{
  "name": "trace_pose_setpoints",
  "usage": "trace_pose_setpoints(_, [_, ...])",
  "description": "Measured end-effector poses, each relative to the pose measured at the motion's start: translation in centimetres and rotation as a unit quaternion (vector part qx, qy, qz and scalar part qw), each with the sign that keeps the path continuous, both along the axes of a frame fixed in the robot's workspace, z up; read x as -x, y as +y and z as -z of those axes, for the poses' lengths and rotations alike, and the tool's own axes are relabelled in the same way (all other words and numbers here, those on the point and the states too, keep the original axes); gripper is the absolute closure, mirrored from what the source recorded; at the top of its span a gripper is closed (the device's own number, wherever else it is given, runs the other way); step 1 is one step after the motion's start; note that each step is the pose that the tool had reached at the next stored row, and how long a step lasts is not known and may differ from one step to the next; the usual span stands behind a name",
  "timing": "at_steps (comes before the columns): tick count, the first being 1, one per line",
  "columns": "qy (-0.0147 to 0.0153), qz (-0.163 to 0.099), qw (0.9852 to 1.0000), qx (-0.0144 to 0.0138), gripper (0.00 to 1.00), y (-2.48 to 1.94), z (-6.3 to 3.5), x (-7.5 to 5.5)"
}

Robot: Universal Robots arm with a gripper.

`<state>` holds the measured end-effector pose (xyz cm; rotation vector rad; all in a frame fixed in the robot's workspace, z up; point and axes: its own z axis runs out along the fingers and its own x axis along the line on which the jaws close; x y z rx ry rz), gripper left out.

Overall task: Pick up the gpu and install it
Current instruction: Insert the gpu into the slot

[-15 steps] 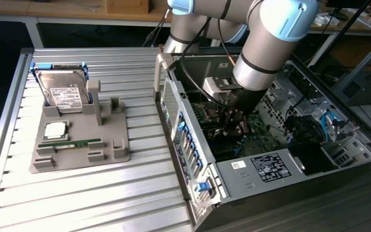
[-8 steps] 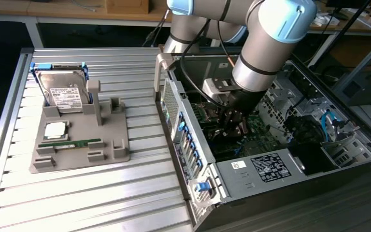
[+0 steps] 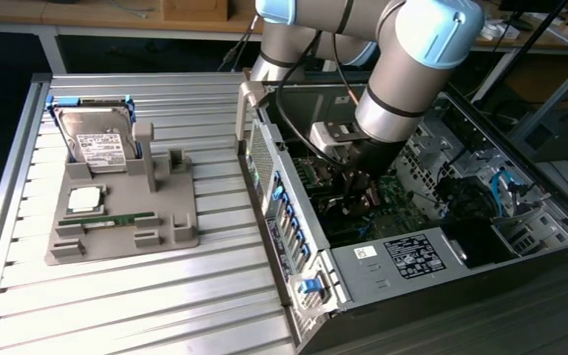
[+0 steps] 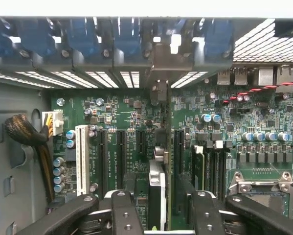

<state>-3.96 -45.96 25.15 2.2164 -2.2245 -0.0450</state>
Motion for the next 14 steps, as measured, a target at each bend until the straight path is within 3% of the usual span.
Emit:
trace_pose_setpoints(2, [0.0,0.0,1.0,0.0001,0.54,-0.01,-0.16,0.0])
trace_pose_setpoints(5, [-0.0007,0.0,1.0,-0.0002,0.54,0.17,-1.32,0.0])
trace_pose_setpoints(10, [-0.0009,0.0,1.0,-0.0004,0.54,1.12,-3.19,0.0])
trace_pose_setpoints(13, [-0.0009,0.0,1.0,-0.0004,0.62,1.35,-3.55,0.0])
trace_pose_setpoints(14, [-0.0009,0.0,1.0,-0.0003,0.68,1.39,-3.55,0.0])
